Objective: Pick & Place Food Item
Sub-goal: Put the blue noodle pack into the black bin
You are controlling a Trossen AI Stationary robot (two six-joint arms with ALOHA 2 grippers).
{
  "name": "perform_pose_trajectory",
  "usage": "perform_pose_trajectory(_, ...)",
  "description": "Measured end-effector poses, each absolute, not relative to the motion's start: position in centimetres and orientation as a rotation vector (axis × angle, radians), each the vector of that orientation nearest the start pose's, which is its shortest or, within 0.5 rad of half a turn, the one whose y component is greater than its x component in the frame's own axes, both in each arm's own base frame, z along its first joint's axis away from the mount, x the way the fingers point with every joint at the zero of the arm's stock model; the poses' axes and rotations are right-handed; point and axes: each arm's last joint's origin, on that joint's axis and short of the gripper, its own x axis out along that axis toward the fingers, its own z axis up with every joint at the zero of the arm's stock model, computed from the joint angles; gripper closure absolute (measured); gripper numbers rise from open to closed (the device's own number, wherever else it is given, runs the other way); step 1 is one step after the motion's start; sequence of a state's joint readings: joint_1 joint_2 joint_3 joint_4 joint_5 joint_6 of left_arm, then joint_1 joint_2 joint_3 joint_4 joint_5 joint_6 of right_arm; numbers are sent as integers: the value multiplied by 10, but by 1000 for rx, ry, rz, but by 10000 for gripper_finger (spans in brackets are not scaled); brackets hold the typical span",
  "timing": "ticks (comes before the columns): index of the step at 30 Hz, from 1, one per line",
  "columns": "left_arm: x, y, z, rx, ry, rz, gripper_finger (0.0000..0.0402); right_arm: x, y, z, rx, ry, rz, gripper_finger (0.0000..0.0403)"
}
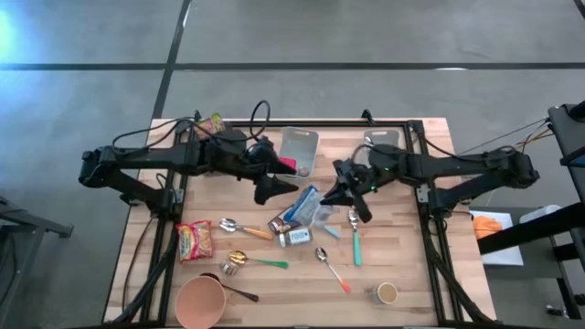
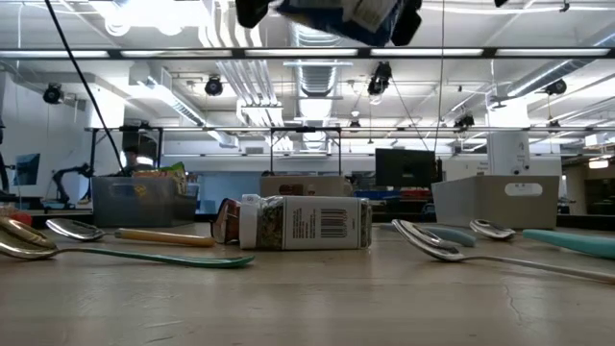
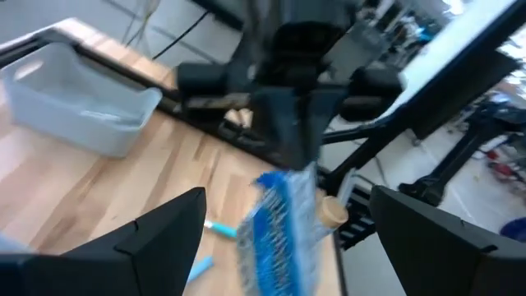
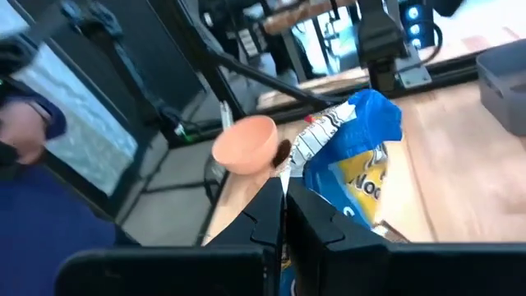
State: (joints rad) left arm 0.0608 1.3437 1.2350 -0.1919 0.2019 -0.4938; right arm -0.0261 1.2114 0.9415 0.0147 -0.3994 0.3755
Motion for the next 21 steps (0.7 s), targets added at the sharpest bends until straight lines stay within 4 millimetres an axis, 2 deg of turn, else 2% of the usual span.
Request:
perform_pose_trajectory(4, 303, 10, 367, -511, 318, -130, 58, 288, 4, 330, 379, 345, 349, 395)
perform_pose_trajectory(10, 303, 9, 367, -508, 321, -138, 52, 309, 4, 346, 311, 353, 363, 395)
perform_pose_trajectory(21, 303, 8, 366, -550, 343, -168, 5, 319, 4, 370, 239, 326, 388, 395)
